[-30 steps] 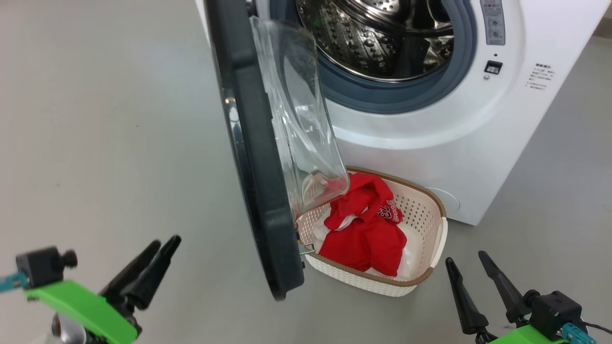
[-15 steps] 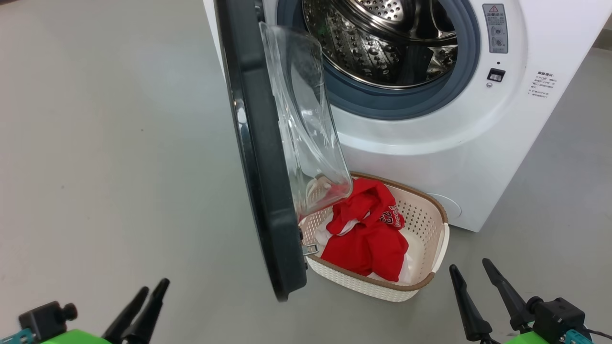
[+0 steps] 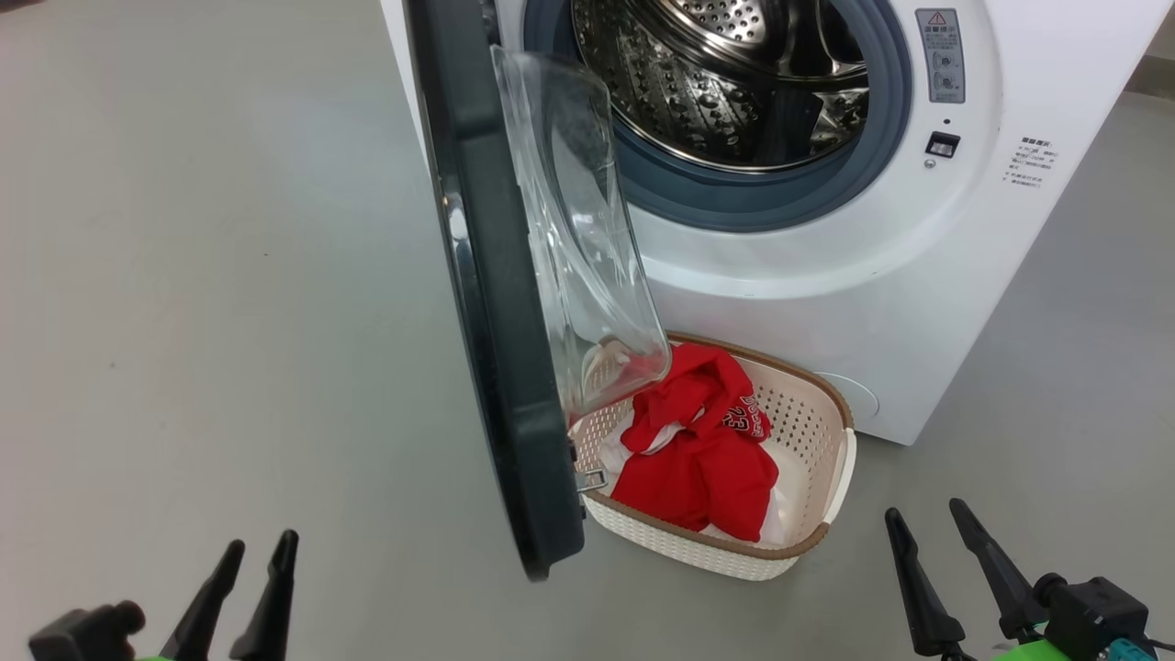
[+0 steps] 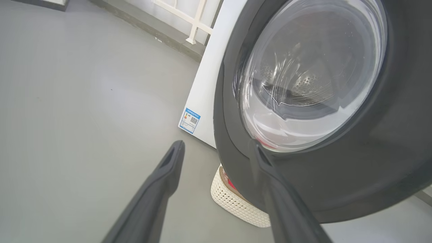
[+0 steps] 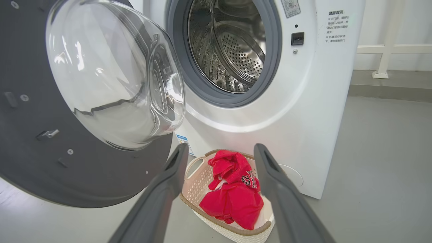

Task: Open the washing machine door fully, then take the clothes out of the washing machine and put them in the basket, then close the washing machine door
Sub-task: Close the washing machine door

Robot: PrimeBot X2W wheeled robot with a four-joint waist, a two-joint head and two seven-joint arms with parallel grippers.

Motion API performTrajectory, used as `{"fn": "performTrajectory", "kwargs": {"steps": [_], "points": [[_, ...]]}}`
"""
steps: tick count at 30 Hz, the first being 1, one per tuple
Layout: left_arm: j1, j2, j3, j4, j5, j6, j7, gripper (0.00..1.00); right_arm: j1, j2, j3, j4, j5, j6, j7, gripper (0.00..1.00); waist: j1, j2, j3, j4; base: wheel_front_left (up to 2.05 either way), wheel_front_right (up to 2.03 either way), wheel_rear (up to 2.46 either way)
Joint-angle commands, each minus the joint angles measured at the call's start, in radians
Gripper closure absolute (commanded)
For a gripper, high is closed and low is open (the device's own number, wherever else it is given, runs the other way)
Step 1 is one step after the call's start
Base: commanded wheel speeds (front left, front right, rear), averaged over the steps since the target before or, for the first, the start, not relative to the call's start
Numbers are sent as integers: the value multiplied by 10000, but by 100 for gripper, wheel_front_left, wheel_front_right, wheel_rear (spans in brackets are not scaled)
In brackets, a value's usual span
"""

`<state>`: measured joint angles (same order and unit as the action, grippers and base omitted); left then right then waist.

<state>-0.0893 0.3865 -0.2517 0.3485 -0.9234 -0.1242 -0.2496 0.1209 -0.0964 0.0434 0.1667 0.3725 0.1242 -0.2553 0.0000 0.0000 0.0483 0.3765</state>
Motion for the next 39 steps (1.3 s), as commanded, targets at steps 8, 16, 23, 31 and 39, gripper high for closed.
{"fn": "performTrajectory", "kwargs": {"steps": [8,16,23,31,39], "points": [[321,-1089,1941,-702,3580,-65,-121,0,-296,-137,17,-322,3,65,-65,0,0,0,119,-106,0,0,0],[603,-1967,2937,-1552,6015,-65,-121,0,-343,-112,-118,-393,82,65,-65,0,0,0,141,-156,0,0,0],[831,-2366,3178,-1655,6434,-65,-122,0,-333,-89,-202,-447,112,65,-65,0,0,0,110,-198,0,0,0],[926,-2591,3154,-1452,6503,-65,-122,0,-249,-31,-219,-298,114,65,-65,0,0,0,98,-171,0,0,0],[925,-2592,3191,-1436,6498,-65,-122,0,-274,-47,-222,-289,93,65,-65,0,0,0,90,-189,0,0,0]]}}
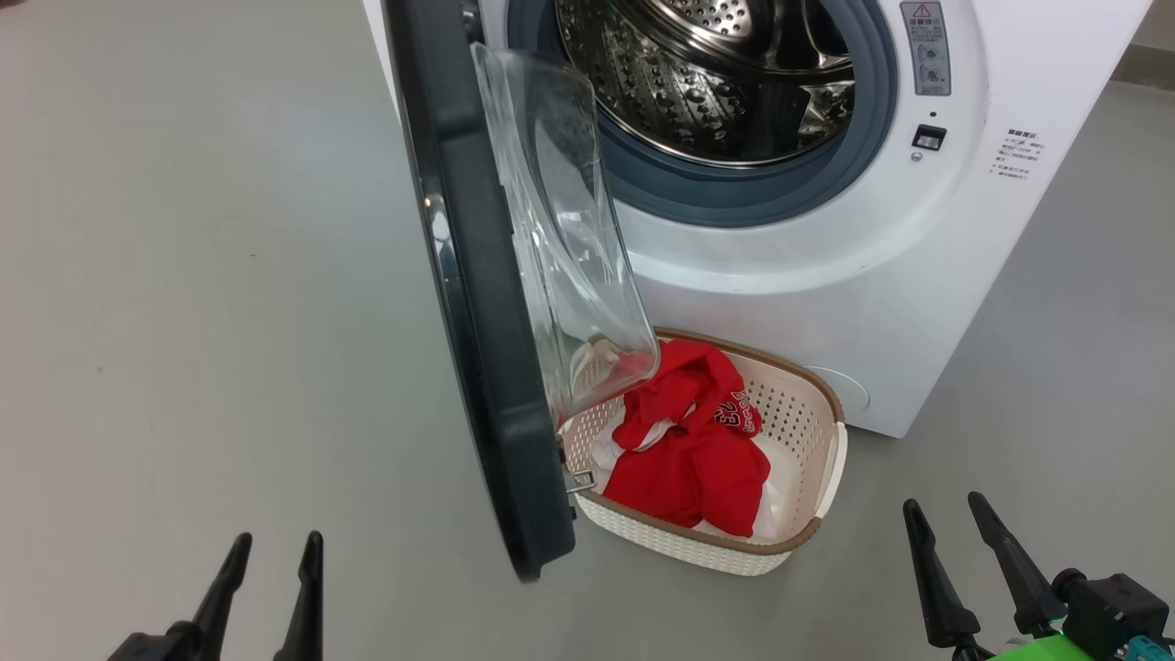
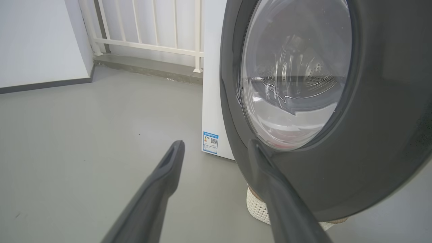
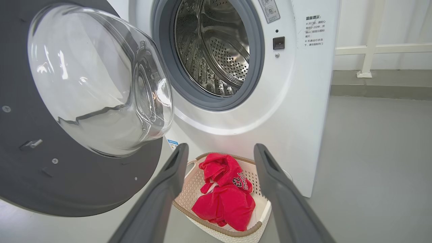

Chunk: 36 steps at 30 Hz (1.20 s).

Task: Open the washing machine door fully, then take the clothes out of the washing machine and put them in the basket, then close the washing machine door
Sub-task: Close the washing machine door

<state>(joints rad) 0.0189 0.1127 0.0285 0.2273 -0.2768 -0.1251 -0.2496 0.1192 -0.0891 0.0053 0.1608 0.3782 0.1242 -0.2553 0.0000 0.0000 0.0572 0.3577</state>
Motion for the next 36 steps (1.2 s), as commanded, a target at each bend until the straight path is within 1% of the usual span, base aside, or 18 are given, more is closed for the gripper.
{"fn": "performTrajectory", "kwargs": {"steps": [1,6,7,8,9,10,12,18,24,28,29,32,36], "points": [[-164,151,397,-235,28,-56,-122,0,-259,-121,160,-234,31,65,-65,0,0,0,9,0,0,0,0],[-241,158,290,-344,-249,-56,-122,0,-271,-116,172,-235,31,65,-65,0,0,0,18,-2,0,0,0],[-261,157,268,-411,-373,-56,-122,21,-265,-111,180,-235,28,65,-65,0,0,0,14,-2,0,0,0],[-292,157,239,-485,-555,-56,-122,52,-260,-106,186,-234,26,65,-65,0,0,0,12,-1,0,0,0],[-339,177,244,-587,-730,-56,-122,66,-257,-101,188,-234,28,65,-65,0,0,0,13,0,0,0,0],[-390,193,251,-700,-947,-56,-122,100,-258,-97,197,-229,30,65,-65,0,0,0,6,-5,0,0,0],[-491,303,51,-981,-1562,-56,-122,100,-258,-89,232,-218,38,65,-65,0,0,0,-7,-23,0,0,0],[-861,1242,-834,-1633,-2758,-56,-122,100,-288,-62,314,-210,47,65,-65,0,0,0,20,-88,0,0,0],[-1327,1966,-1800,-1873,-3212,-56,-122,100,-346,-50,367,-220,54,65,-65,0,0,0,98,-303,0,0,0],[-1612,2159,-2459,-2054,-3242,-56,-122,100,-422,-44,391,-250,51,65,-65,0,0,0,240,-543,0,0,0],[-1612,2159,-2459,-2054,-3242,-56,-122,100,-422,-44,391,-250,51,65,-65,0,0,0,240,-543,0,0,0],[-1841,2225,-2914,-2158,-3217,-56,-122,100,-483,-40,355,-291,31,65,-65,0,0,0,412,-716,0,0,0],[-2177,2229,-3245,-2215,-3234,-56,-122,100,-611,-22,271,-335,-3,65,-65,0,0,0,665,-999,0,0,0]]}}
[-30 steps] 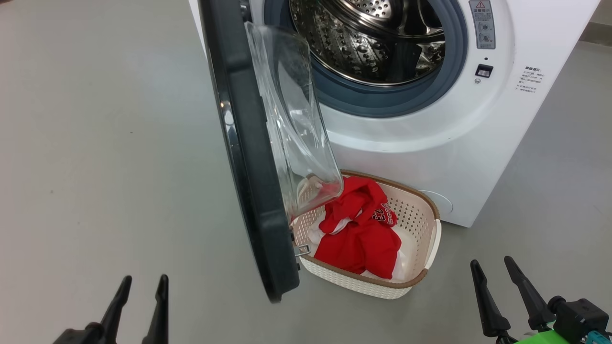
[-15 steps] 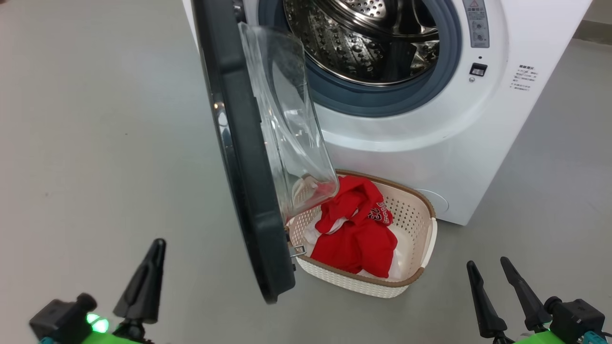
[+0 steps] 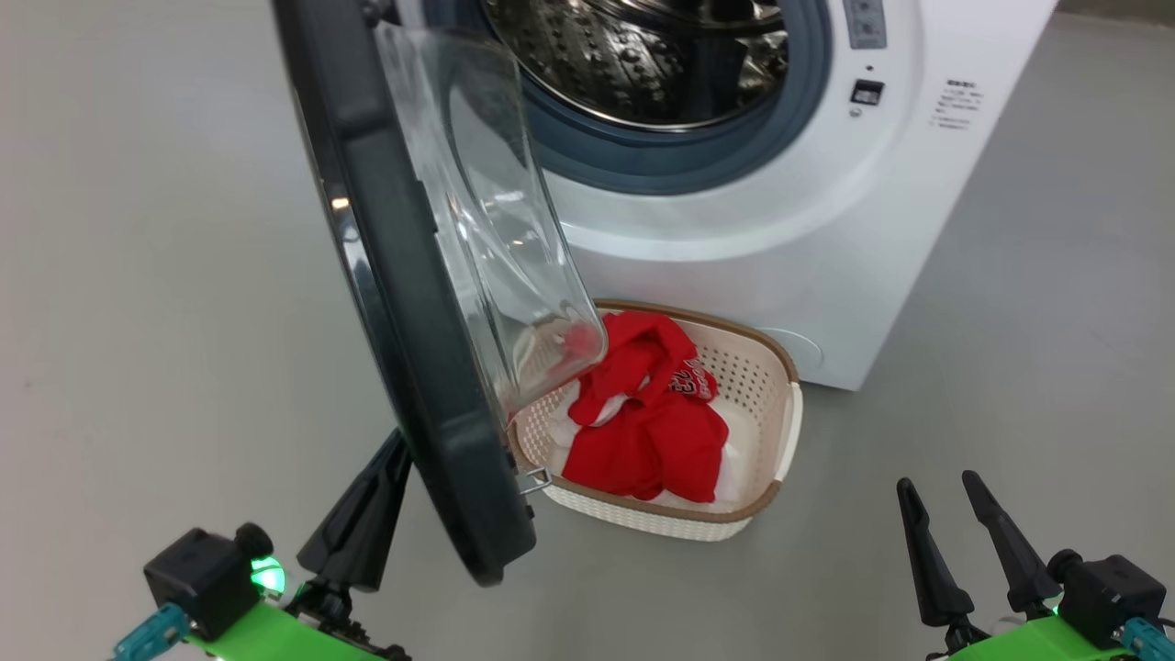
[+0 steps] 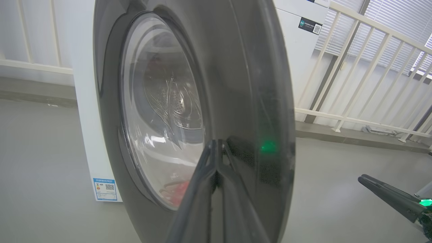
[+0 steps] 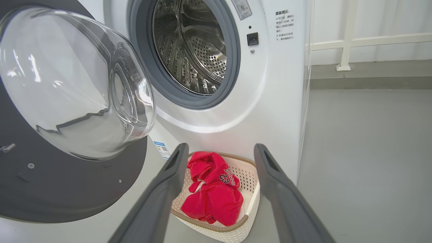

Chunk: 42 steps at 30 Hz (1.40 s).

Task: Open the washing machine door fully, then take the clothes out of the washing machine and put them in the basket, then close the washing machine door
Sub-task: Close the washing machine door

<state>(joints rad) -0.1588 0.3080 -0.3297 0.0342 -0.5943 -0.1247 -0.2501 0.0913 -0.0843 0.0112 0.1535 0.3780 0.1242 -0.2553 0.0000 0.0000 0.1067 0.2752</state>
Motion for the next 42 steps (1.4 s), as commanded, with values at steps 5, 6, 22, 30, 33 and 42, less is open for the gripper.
{"fn": "performTrajectory", "kwargs": {"steps": [5,6,22,30,33,42], "points": [[-764,235,20,-450,-88,-60,-116,100,-496,-11,144,-303,-31,65,-65,0,0,0,423,-598,0,0,0],[-835,215,-25,-484,-88,-60,-116,100,-530,5,148,-312,-38,65,-65,0,0,0,469,-691,0,0,0],[-3447,-565,-682,644,-127,-60,-116,100,-1347,266,-9,-494,-71,65,-65,0,0,0,1739,-2075,0,0,0],[-5259,-712,-851,1613,-430,-60,-116,100,-1856,334,-64,-597,92,65,-65,0,0,0,2548,-2816,0,0,0],[-5819,-716,-823,1832,-753,-60,-116,100,-2006,337,-62,-634,286,65,-65,0,0,0,2763,-3057,0,0,0],[-7036,-578,-607,2629,-1447,-60,-116,100,-2176,339,54,-638,608,65,-65,0,0,0,3000,-3658,0,0,0]]}}
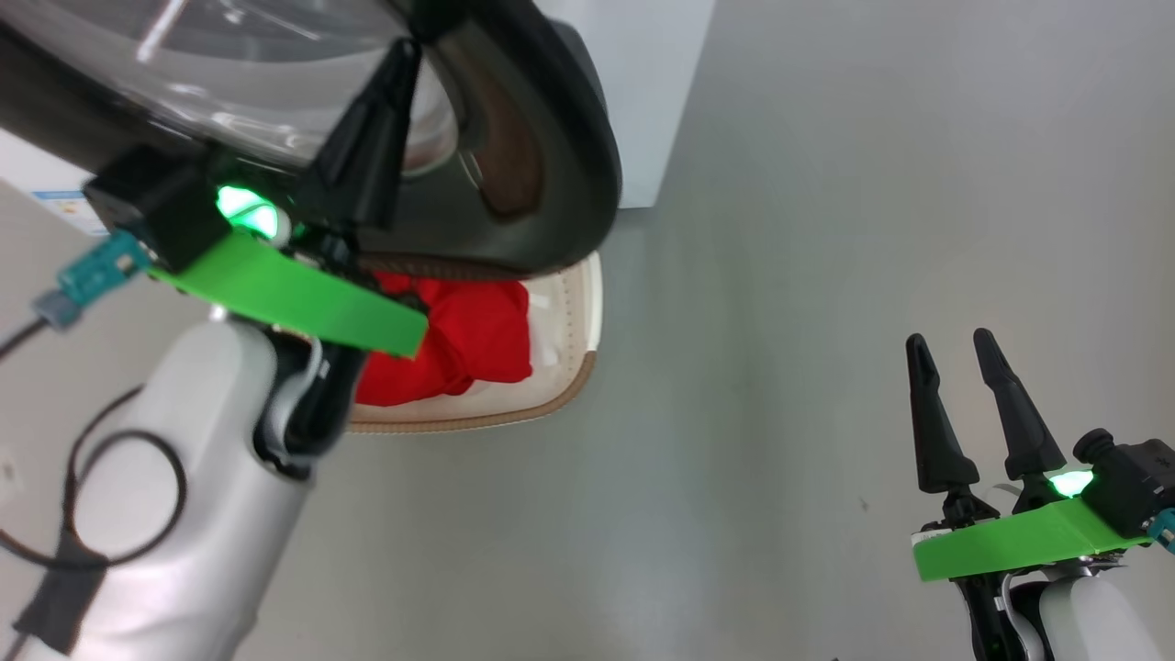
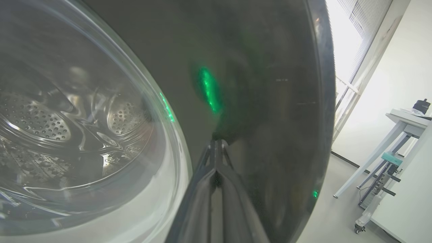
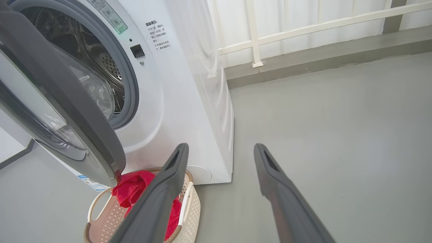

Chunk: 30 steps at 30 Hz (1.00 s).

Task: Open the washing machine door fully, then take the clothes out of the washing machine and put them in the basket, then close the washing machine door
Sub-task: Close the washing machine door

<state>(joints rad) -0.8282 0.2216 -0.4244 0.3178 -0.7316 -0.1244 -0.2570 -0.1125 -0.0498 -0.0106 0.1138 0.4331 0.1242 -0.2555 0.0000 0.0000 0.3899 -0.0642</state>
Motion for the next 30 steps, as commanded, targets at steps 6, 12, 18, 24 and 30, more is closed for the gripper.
{"fn": "performTrajectory", "kwargs": {"steps": [6,12,18,24,30], "points": [[-1115,374,710,561,-116,-63,-47,100,-194,-6,330,-288,163,65,-63,0,0,0,249,-625,0,0,0],[-1509,442,667,1195,-67,-63,-47,100,-184,-6,379,-298,182,65,-63,0,0,0,194,-817,0,0,0],[-1294,433,641,1423,-77,-63,-47,100,-42,-5,264,-295,129,65,-63,0,0,0,25,-722,0,0,0],[-532,332,761,1427,-9,-63,-47,100,81,-5,183,-246,-42,65,-63,0,0,0,-282,-468,0,0,0],[631,196,1075,1285,283,-63,-47,100,232,-5,67,-161,-248,65,-63,0,0,0,-664,-142,0,0,0]]}}
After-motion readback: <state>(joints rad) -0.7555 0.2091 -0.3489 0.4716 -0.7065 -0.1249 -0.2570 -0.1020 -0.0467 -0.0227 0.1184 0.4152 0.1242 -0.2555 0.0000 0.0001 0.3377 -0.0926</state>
